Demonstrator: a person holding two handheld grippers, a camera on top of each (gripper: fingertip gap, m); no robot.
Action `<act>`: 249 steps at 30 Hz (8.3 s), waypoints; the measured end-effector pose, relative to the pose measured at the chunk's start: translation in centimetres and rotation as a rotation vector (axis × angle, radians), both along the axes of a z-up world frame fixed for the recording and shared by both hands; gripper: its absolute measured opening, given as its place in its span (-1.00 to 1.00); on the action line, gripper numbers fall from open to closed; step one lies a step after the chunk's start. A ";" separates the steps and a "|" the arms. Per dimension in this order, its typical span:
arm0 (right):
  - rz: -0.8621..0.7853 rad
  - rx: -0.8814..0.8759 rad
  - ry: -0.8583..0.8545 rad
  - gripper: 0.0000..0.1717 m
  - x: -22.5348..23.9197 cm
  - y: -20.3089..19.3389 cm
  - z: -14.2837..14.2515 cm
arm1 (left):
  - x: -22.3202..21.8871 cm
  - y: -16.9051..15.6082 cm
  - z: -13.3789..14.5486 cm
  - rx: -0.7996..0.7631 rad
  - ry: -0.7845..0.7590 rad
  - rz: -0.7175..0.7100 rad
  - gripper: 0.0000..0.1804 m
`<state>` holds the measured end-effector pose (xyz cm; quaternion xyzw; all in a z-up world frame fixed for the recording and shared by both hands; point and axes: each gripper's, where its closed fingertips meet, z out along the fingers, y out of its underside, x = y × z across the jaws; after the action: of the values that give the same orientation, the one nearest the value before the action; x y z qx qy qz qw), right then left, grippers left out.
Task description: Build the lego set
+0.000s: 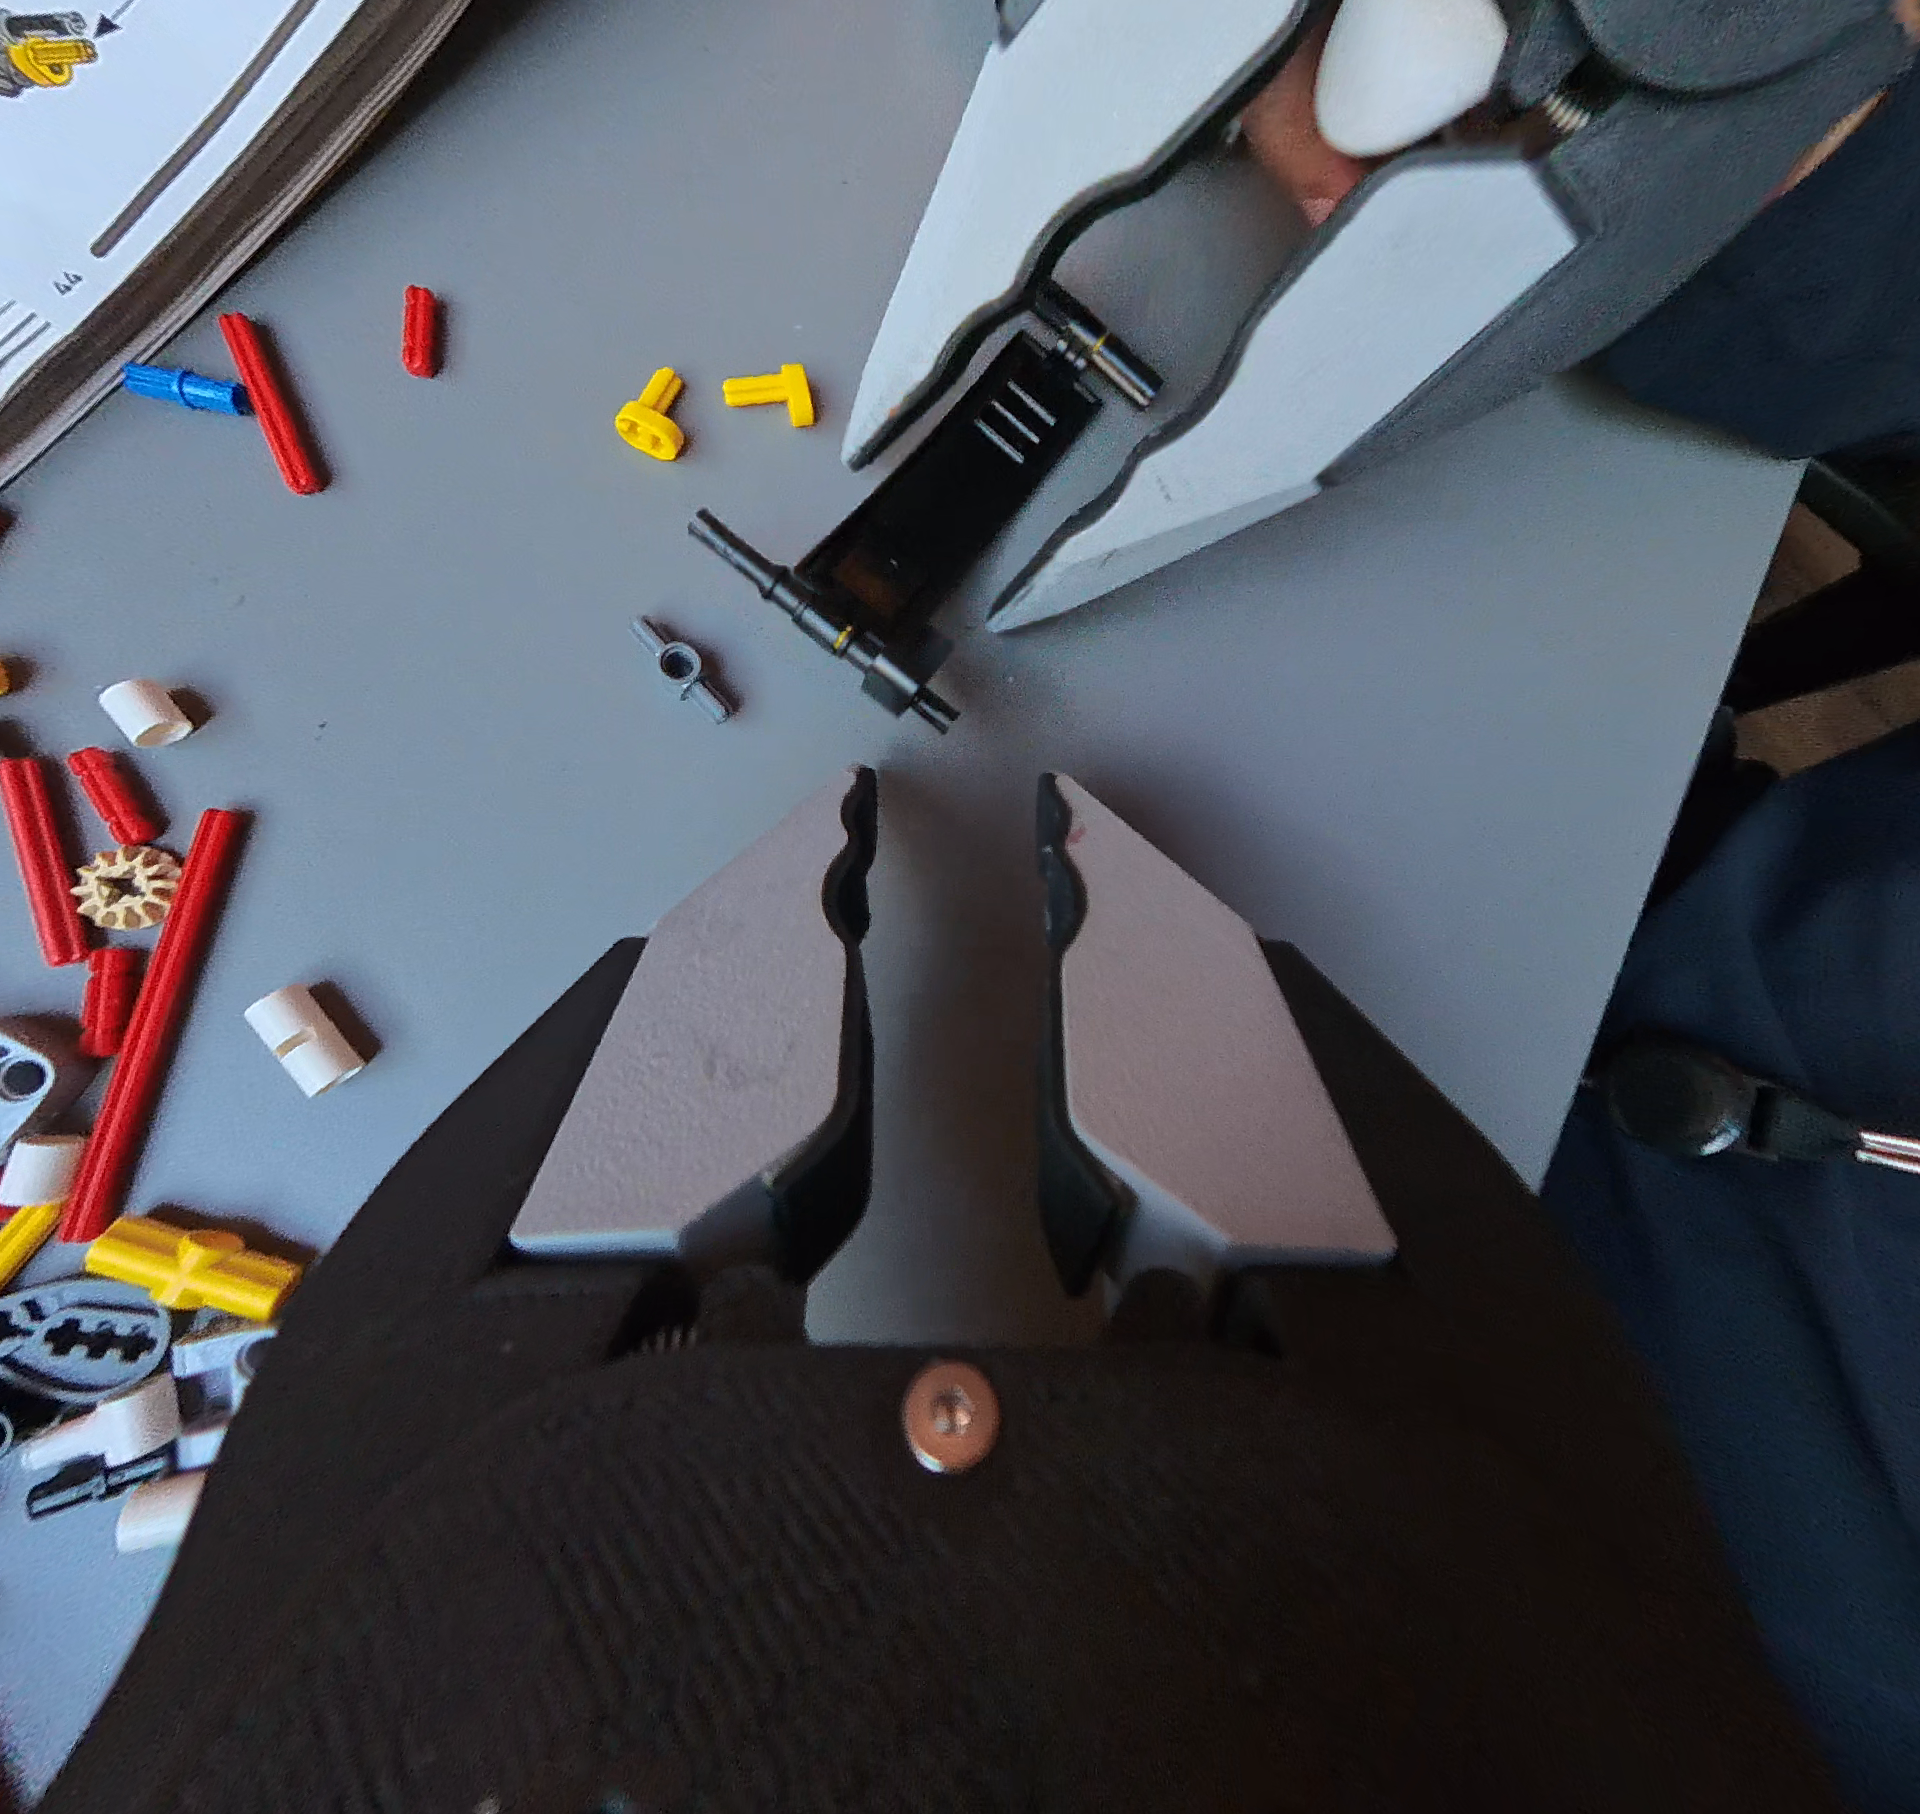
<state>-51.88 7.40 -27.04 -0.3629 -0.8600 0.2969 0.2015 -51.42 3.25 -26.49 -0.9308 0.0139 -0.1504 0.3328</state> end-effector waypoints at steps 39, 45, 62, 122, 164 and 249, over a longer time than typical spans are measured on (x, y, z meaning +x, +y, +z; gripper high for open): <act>-0.045 -0.043 0.348 -0.68 -1.7 -0.5 4.4 | -2.6 1.5 4.7 0.284 0.481 -0.011 -0.82; -0.037 -0.188 0.349 -0.69 -1.5 -1.0 5.7 | -4.3 0.5 7.0 0.286 0.999 -0.067 -0.82; 0.282 -0.353 0.088 -0.76 2.8 -6.1 3.6 | 2.6 -4.1 0.8 0.136 0.991 -0.154 -0.55; -0.022 -0.350 0.283 -0.80 -1.2 -1.2 5.0 | -6.7 -5.4 5.6 0.548 0.385 0.151 -0.82; -0.300 -0.054 0.091 -0.81 -2.6 3.6 -0.1 | -5.8 -4.6 3.9 0.455 0.423 0.049 -0.79; 0.083 -0.248 -0.054 -0.73 3.6 -2.2 0.2 | -0.7 1.8 4.9 0.298 0.133 -0.213 -0.94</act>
<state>-48.27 5.21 -26.84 -0.3569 -0.8360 0.3993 0.1195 -52.07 5.05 -21.56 -0.8725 0.1565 -0.1191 0.4473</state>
